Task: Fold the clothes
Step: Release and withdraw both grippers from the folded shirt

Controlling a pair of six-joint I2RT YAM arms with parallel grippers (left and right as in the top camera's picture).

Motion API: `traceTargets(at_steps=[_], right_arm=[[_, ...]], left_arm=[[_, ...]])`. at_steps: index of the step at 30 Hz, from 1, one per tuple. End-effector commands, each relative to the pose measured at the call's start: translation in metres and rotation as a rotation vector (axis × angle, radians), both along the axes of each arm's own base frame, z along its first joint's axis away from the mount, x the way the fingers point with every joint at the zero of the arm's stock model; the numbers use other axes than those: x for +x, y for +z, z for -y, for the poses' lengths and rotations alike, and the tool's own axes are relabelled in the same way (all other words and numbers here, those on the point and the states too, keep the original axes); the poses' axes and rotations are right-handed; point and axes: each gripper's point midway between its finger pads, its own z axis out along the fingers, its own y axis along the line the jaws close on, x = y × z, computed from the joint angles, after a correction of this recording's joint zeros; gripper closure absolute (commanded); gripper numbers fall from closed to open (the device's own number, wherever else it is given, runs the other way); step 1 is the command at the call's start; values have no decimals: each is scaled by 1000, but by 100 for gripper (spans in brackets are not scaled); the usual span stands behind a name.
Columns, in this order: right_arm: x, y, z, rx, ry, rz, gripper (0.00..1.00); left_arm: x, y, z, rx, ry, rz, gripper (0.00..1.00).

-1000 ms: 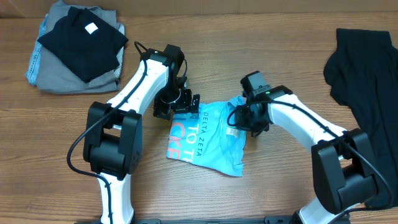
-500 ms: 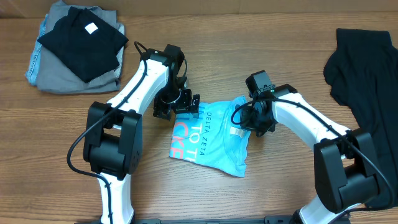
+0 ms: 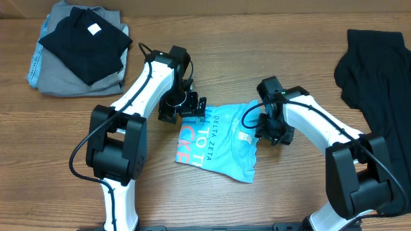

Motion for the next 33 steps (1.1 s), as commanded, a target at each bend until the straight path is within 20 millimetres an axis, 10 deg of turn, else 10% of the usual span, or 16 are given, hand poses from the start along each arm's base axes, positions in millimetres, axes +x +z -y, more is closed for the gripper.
traceTargets(at_steps=[1,10,12,14,19,33], right_arm=[[7,6,21,-47,-108,13,43],[10,39,40,23,-240,27,41],[16,50,33,74,-224,70,33],[24,60,28,115,-215,127,0],[37,64,31,142,-223,180,0],[46,66,137,156,-563,236,0]], left_arm=[[0,-3,0,9,2,-5,0],[0,-3,-1,3,-23,3,0],[0,-3,-1,1,-34,7,0],[0,-3,-1,-2,-44,9,0],[3,-3,-4,-11,-75,23,0],[22,-3,-65,-12,73,16,0]])
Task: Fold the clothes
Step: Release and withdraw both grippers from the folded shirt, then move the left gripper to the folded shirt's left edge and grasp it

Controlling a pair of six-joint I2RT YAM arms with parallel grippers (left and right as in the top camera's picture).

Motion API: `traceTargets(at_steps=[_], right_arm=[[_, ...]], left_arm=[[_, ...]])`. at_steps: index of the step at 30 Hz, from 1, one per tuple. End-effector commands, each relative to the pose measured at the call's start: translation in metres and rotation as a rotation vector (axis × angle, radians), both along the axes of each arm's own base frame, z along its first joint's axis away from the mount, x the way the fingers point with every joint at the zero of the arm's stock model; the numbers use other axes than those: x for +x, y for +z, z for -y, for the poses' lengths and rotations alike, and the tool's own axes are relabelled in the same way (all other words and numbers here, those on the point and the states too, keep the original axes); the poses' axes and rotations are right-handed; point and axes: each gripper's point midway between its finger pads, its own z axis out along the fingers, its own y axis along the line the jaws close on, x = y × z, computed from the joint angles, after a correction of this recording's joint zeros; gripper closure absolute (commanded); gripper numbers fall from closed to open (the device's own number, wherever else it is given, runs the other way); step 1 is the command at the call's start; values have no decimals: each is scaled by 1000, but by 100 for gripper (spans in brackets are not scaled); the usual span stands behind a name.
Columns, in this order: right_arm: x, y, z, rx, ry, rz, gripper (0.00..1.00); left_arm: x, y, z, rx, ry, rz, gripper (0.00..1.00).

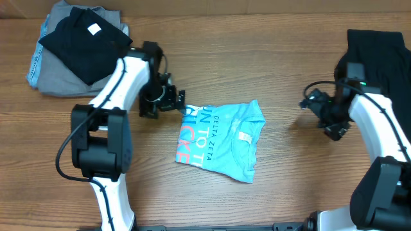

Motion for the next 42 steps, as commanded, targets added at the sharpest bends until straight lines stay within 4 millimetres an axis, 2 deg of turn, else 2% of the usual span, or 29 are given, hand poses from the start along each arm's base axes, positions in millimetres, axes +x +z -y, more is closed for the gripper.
traceTargets(at_steps=[1,6,15,24,27,30,37,41,42], right_arm=[[5,11,20,0,-54,42,0],[2,11,32,-2,-92,43,0],[4,11,32,-3,-92,50,0],[4,11,32,-3,-92,50,0],[4,11,32,-3,-92,50,0],[4,11,32,-3,-92,50,0],[4,11,32,-3,-92,50,0],[4,11,32,-3,-92,50,0],[4,11,32,-3,-92,50,0]], left_arm=[[2,-3,-8,-4,-28,10,0],[4,-4,-6,-10,-63,29,0],[21,-6,-3,-19,-82,109,0],[20,-6,-4,-21,-100,108,0],[21,-7,-10,-1,-93,109,0],[23,-9,-27,47,-68,107,0],[19,-9,-24,9,-112,103,0],[6,-20,-26,10,-111,62,0],[-1,-29,-25,-3,-109,46,0]])
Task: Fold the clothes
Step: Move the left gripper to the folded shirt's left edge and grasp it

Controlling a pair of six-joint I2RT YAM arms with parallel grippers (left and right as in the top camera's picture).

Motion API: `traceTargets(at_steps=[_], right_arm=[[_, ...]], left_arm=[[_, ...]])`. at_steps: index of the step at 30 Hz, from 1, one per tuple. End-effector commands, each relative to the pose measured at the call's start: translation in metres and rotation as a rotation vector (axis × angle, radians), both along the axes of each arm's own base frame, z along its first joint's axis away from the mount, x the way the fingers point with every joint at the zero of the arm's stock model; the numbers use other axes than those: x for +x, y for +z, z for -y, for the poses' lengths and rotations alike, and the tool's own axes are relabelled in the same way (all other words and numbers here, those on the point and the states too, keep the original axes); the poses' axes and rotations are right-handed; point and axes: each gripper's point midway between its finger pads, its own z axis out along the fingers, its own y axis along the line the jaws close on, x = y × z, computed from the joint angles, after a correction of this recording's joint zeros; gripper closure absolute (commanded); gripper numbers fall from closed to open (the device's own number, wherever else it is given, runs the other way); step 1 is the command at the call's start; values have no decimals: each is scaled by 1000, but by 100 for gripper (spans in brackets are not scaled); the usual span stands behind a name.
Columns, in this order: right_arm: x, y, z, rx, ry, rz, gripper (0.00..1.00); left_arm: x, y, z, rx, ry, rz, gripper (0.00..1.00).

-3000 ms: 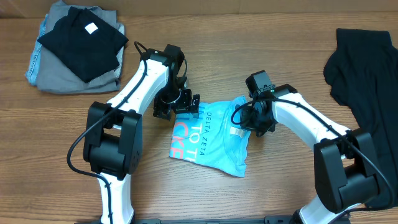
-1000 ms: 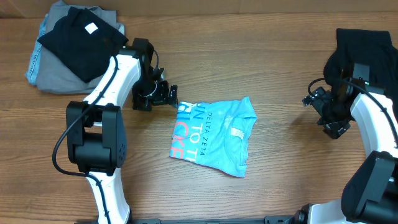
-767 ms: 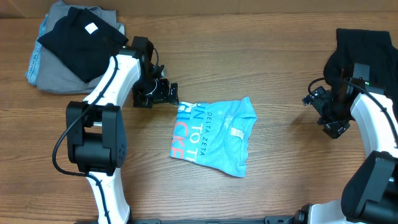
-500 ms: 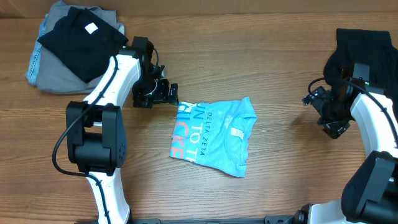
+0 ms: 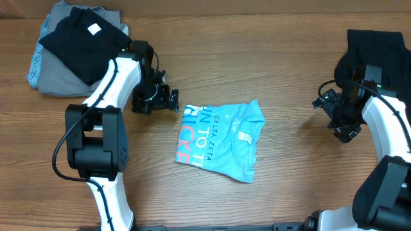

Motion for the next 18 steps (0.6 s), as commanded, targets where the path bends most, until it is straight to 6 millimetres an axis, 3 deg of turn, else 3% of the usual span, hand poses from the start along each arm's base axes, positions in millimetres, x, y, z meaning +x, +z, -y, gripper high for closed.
traceTargets(at_steps=[1,7,18], right_arm=[[7,11,2,-10,4,38,0],[7,11,2,-10,4,38,0],[7,11,2,-10,4,38,0]], left_arm=[[-18,-21,2,-38,-26,-47,0],[-36,-25,36,-275,-97,-57,0],[-66,-35,56,-393,-95,-127,0]])
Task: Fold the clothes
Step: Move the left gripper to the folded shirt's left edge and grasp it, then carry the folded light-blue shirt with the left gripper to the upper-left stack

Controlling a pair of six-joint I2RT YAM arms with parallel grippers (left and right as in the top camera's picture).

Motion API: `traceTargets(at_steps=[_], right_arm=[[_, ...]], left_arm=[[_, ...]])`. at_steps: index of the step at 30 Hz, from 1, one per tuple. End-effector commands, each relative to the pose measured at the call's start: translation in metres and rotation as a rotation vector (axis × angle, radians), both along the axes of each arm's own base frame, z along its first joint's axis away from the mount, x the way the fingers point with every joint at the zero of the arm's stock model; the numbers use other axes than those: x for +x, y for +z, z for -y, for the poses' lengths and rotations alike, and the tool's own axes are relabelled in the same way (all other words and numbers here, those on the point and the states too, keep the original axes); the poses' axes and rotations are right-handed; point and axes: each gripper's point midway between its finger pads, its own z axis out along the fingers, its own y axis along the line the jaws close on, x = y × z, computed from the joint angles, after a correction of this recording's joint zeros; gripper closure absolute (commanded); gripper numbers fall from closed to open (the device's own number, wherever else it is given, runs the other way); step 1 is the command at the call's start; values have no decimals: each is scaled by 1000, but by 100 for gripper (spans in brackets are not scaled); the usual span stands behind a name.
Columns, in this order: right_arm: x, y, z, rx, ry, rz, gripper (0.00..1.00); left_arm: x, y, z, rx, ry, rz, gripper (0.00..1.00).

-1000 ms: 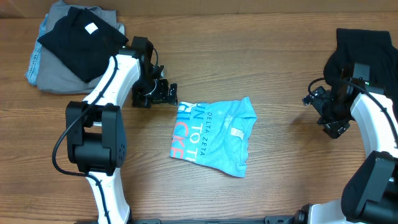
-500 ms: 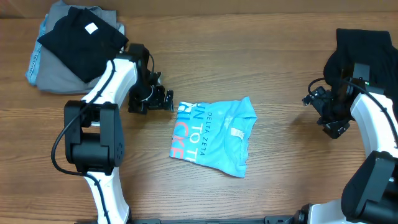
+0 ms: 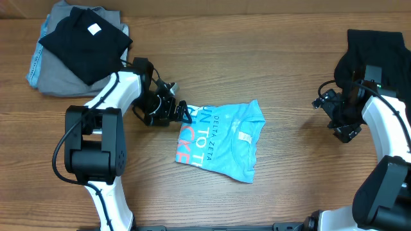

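A light blue T-shirt (image 3: 221,142) with white and pink lettering lies folded into a rough rectangle at the middle of the wooden table (image 3: 289,186). My left gripper (image 3: 180,113) is tilted down at the shirt's upper left edge, fingers apart, right at the cloth; a grip on it cannot be made out. Off to the right, my right gripper (image 3: 323,101) hovers open and empty, well apart from the blue shirt and just left of a crumpled black garment (image 3: 379,61).
A stack of folded clothes (image 3: 74,48), black on top of grey, sits at the far left corner. The crumpled black garment runs down along the right edge under the right arm.
My left gripper has moved right and toward the front, from a spot clear of the shirt to its upper left edge, and has turned. The right arm and the shirt have not moved.
Both grippers were first on the blue shirt, left at its upper left and right at its upper right. Then both were off it and apart, the shirt lying folded. They stood farther out afterwards, and now the left one is back at the shirt's edge.
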Motion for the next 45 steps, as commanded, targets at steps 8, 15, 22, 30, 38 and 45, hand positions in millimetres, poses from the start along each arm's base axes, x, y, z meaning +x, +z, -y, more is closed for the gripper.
traceTargets(at_steps=[8,15,22,30,38,45], right_arm=[[7,11,2,-10,4,39,0],[7,11,2,-10,4,39,0],[7,11,2,-10,4,39,0],[7,11,2,-10,4,39,0],[7,11,2,-10,4,39,0],[7,11,2,-10,4,39,0]], left_arm=[[-36,-44,18,-14,-8,-88,9],[-43,-56,27,-13,-22,-69,14],[-41,-68,27,96,-14,-54,15],[-37,-80,15,248,20,-34,60],[-14,-82,6,320,56,39,96],[31,-60,-1,383,-40,216,96]])
